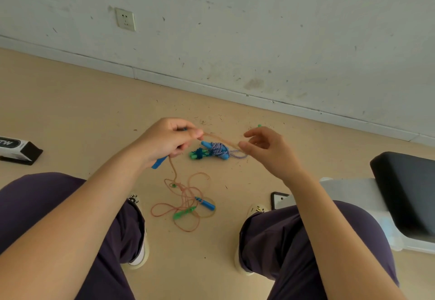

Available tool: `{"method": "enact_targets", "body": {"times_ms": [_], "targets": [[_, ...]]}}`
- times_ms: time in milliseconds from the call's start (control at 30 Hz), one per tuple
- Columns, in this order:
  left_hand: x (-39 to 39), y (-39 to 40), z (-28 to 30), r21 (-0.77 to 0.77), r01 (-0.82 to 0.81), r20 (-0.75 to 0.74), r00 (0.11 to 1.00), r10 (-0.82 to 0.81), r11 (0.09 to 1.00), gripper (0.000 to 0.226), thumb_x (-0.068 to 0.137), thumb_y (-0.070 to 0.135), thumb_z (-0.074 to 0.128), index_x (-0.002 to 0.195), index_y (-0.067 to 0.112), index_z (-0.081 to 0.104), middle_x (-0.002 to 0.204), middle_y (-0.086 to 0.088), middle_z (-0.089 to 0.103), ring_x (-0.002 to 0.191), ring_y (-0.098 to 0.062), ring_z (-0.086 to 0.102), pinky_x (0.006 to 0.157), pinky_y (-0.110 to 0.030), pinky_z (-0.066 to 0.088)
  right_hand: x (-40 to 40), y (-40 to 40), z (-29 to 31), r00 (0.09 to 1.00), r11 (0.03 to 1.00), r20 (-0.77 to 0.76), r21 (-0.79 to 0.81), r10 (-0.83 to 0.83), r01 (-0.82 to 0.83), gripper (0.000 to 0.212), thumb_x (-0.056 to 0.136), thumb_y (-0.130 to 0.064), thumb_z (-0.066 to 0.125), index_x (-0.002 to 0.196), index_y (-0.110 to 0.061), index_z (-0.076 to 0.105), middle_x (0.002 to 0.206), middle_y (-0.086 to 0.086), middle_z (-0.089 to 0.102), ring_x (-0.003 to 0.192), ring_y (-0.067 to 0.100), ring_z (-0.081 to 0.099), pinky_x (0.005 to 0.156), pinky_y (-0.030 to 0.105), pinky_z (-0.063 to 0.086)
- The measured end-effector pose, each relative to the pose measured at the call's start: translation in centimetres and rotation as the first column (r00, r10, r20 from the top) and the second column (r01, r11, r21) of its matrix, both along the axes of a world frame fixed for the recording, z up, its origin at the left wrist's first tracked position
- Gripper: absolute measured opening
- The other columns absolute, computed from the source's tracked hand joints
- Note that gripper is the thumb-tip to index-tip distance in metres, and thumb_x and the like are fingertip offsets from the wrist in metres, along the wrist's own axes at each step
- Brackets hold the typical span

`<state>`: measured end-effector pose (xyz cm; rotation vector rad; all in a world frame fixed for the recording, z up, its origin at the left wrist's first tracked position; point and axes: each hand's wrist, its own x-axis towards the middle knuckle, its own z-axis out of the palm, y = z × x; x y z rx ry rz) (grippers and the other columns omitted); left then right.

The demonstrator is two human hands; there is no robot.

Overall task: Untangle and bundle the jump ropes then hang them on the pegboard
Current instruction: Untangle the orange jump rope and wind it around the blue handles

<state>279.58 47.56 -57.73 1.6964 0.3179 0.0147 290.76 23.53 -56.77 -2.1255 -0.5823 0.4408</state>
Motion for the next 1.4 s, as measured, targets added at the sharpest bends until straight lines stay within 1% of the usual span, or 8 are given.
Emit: {"method": "enact_targets", "body": {"times_ms": [167,400,567,700,800,933,1100,1400], "targets": [[0.3,-2.1,-0.3,-0.094,0.167,-0.055,0.984,-0.172,0.982,0.017,0.095,0.026,0.066,0.084,0.021,0.077,0.063,0.000,0.060,0.044,-0.009,0.042,0.046,-0.022,0.036,-2.3,2.1,-0.3,0.979,0.969,-0.033,0.155,0.199,-0.192,0.023,0.080,-0.019,0.081,0.098,-0.016,0.066,0.085,0.013,0.066,0.073,0.015,0.060,0.070,0.031,0.053],[0.3,-2.6,-0.4,-0.235,0.265,-0.058,0.957,-0.286,0.935,0.017,0.096,0.021,0.064,0.086,0.014,0.075,0.072,-0.005,0.067,0.053,-0.012,0.056,0.046,-0.021,0.042,-2.9,2.7,-0.6,0.976,0.971,0.104,0.123,0.193,-0.206,0.022,0.080,-0.014,0.080,0.090,-0.005,0.063,0.082,0.000,0.060,0.069,0.004,0.049,0.063,0.015,0.040],[0.2,-1.2,0.3,-0.176,0.258,-0.095,0.956,-0.278,0.950,0.019,0.094,0.026,0.064,0.087,0.017,0.079,0.073,-0.005,0.068,0.063,-0.016,0.065,0.059,-0.024,0.053,-2.0,2.1,-0.2,0.994,0.975,0.093,0.207,0.064,-0.082,0.019,0.084,-0.014,0.076,0.079,-0.021,0.059,0.073,-0.012,0.059,0.067,0.001,0.052,0.065,0.021,0.044],[-0.3,0.2,0.3,0.062,0.335,-0.228,0.922,-0.314,0.940,0.022,0.098,0.028,0.060,0.099,0.012,0.076,0.076,-0.001,0.071,0.076,-0.014,0.068,0.076,-0.018,0.050,-1.1,1.3,0.1,0.992,0.914,-0.015,0.387,-0.127,0.123,0.019,0.093,-0.008,0.063,0.083,-0.019,0.051,0.066,-0.001,0.067,0.069,0.020,0.064,0.077,0.048,0.052],[-0.6,0.2,0.3,0.166,0.350,-0.277,0.914,-0.297,0.922,0.023,0.101,0.027,0.057,0.093,0.014,0.074,0.066,0.002,0.067,0.067,-0.013,0.064,0.071,-0.016,0.050,-0.9,1.1,0.0,0.997,0.932,-0.037,0.352,-0.073,0.081,0.017,0.093,-0.011,0.064,0.088,-0.018,0.050,0.065,0.001,0.068,0.060,0.022,0.063,0.074,0.055,0.052],[-0.2,-0.5,0.3,0.004,0.275,-0.156,0.950,-0.271,0.961,0.023,0.100,0.027,0.058,0.090,0.010,0.071,0.055,0.000,0.048,0.045,-0.013,0.039,0.049,-0.022,0.041,-1.6,1.2,0.0,0.987,0.962,-0.113,0.261,0.114,-0.082,0.041,0.080,-0.020,0.081,0.108,-0.025,0.052,0.080,-0.003,0.068,0.059,0.018,0.064,0.065,0.030,0.055],[-0.1,-2.1,0.1,-0.023,0.394,-0.177,0.903,-0.391,0.919,0.021,0.097,0.035,0.064,0.092,0.019,0.077,0.061,-0.001,0.057,0.045,-0.012,0.042,0.050,-0.022,0.040,-2.7,2.0,0.2,0.987,0.966,0.009,0.205,0.160,-0.159,0.036,0.075,-0.025,0.084,0.105,-0.022,0.065,0.094,-0.012,0.065,0.079,0.011,0.063,0.074,0.033,0.058],[0.2,-1.9,0.1,-0.080,0.287,-0.123,0.948,-0.295,0.955,0.024,0.095,0.035,0.065,0.083,0.018,0.077,0.056,0.000,0.055,0.046,-0.012,0.044,0.049,-0.022,0.040,-2.6,2.0,0.1,0.977,0.960,-0.054,0.206,0.206,-0.191,0.026,0.077,-0.023,0.083,0.097,-0.015,0.069,0.061,-0.004,0.061,0.060,0.012,0.058,0.057,0.023,0.048]]}}
